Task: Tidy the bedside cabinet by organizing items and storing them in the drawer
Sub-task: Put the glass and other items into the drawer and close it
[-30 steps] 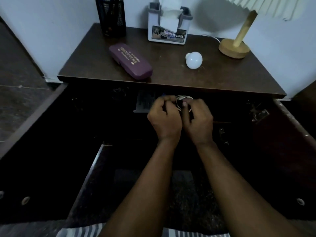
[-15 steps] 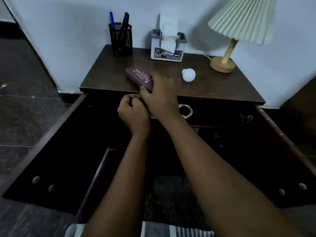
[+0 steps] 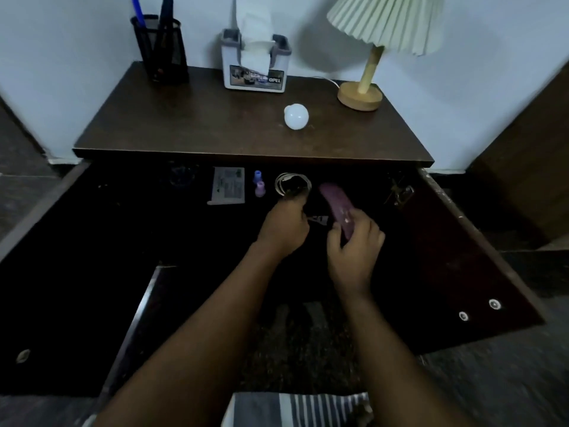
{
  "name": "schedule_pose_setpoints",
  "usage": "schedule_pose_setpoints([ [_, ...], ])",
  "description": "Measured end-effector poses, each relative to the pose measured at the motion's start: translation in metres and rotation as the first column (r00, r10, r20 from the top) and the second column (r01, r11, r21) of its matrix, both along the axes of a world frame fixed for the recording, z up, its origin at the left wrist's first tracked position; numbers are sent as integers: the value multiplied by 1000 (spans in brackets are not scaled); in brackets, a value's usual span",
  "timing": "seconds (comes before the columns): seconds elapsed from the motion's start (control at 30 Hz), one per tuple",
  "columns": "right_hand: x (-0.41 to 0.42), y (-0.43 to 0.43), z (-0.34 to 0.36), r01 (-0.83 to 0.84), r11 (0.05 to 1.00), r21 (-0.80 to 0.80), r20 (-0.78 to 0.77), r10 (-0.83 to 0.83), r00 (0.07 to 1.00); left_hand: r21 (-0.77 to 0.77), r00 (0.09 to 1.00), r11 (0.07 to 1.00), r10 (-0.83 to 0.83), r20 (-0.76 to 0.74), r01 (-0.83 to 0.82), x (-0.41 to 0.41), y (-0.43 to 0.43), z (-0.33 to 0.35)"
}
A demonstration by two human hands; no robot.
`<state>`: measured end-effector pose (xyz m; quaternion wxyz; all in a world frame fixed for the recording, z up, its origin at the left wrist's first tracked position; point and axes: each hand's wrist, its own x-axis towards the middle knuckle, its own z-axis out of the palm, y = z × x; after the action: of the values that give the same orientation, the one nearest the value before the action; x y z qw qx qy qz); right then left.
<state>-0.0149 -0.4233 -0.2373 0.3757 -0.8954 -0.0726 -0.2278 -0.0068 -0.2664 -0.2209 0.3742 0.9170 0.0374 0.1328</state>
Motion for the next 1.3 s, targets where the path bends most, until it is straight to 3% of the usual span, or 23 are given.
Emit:
schedule_pose_setpoints([
  [0.07,36,-1,2,8,998,-67,-58,-12,998,429,994,899,-57,-93,92,14,2,-13],
  [0.1,54,1,2,-6,995,-98,-83,-2,997,556,988,825,-21,-150,102,23,0,-20],
  [0.17,85,6,-2,-37,987,-157,-139,15,990,659,976,742,32,-217,122,38,-6,-31],
  [0.3,112,11,-17,-89,976,-199,-239,40,970,722,967,657,-41,-253,217,61,-21,-45],
  [0.5,112,3,-33,-227,964,-135,-192,200,961,737,967,644,-18,-256,207,73,-14,-55],
  [0.77,129,0,-29,-298,928,-225,-239,244,940,762,969,621,18,-245,181,77,-16,-49],
  [0.83,119,-1,-24,-303,937,-171,-277,250,928,748,969,637,8,-248,187,73,-17,-42],
  [0.9,103,-2,-16,-263,960,-99,-189,242,952,720,975,675,5,-222,160,66,-18,-30],
  [0.97,82,-2,-4,-175,979,-100,37,179,983,655,995,751,-28,-93,82,48,-20,-13],
  [1.0,72,-1,4,-127,987,-96,146,140,979,625,998,781,-43,55,0,36,-20,-6],
  [1.07,57,9,26,-104,994,-43,315,113,942,542,932,809,16,363,-225,10,-18,6],
  [1.13,54,31,59,-167,985,-50,423,172,890,449,871,818,122,475,-360,-9,-10,20],
  [1.2,67,59,99,-225,966,-124,405,257,878,430,849,798,180,497,-421,-17,1,38],
  [1.3,85,94,145,-321,919,-230,129,355,926,479,851,757,189,491,-444,-21,18,71],
])
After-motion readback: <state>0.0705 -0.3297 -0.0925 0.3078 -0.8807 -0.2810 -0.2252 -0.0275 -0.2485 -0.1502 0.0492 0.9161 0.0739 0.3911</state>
